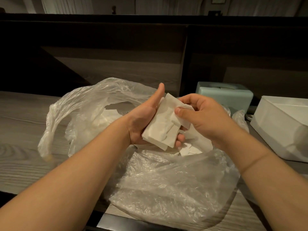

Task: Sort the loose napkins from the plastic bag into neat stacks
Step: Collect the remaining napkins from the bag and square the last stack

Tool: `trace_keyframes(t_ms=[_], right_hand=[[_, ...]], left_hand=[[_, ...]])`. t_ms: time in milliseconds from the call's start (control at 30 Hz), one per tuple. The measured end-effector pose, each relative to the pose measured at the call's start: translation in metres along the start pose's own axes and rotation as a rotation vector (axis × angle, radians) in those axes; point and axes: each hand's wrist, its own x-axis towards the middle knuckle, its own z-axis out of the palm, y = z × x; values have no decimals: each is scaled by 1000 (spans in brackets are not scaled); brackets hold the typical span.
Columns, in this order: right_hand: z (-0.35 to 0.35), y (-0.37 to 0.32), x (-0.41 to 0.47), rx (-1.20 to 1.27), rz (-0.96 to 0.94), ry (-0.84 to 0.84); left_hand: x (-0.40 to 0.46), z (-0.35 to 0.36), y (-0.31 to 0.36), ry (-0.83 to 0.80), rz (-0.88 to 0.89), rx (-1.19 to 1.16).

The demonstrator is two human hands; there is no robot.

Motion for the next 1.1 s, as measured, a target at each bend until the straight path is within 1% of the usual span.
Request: trace_keyframes(t_ms=[100,167,233,333,367,500,533,567,600,667,700,833,900,967,1033,1100], right_hand=[[0,-1,0,38,18,40],[0,-1,0,-13,26,66],[-3,-2,2,-47,40,109],[-11,-7,5,105,98,109],[-14,-8,6,118,118,108],[-24,-8,9,28,169,147],[-24,-8,9,-61,191,153],[-25,-7,9,-224,209,144],[-26,-5,9,-446,220,110],[-26,-3,9,-845,256,-11],[-25,-4,8,-962,293,-69],[-25,-12,1,-1111,383,-222],[-26,-17,-2,-1137,388,-270],[-27,-20,-4,-1099,377,-319],[-25,-21,-3,-1010,337,-343],[-24,-18,0,-856,259,-292]], left_hand=[[-3,0,0,-50,10,-6],[-5,0,0,-42,10,-18],[-5,0,0,-5,2,-53],[-4,0,3,105,13,-167],[-3,-1,4,146,29,-212],[-1,-7,8,223,86,-331],[-1,-9,9,235,80,-375],[-1,-10,9,243,70,-419],[-1,-11,9,248,64,-454],[0,-11,8,244,61,-486],[0,-11,8,239,58,-492],[1,-10,8,229,46,-462],[1,-9,7,215,46,-434],[2,-9,7,223,48,-410],[2,-9,6,231,47,-404],[2,-8,6,241,53,-397]])
